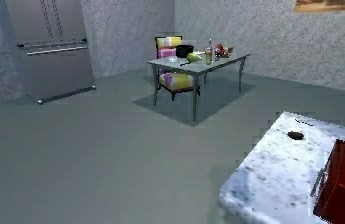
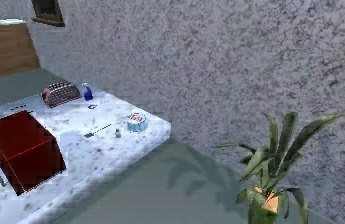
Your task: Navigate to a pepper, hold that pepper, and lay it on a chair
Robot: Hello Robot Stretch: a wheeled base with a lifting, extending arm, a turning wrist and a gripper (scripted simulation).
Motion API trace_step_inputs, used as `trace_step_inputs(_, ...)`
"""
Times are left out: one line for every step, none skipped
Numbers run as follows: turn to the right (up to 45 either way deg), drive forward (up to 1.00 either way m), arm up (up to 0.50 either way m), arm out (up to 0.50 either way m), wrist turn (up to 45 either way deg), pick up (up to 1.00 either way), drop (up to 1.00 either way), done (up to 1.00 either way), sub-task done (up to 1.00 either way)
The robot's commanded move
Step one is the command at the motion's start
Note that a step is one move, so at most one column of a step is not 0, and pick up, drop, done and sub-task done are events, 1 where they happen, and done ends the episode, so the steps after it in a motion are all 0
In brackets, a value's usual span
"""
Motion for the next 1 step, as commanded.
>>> trace_step_inputs(-6.0, 0.0, 0.0, 0.0, 0.0, 0.0, 0.0, 0.0, 0.0)
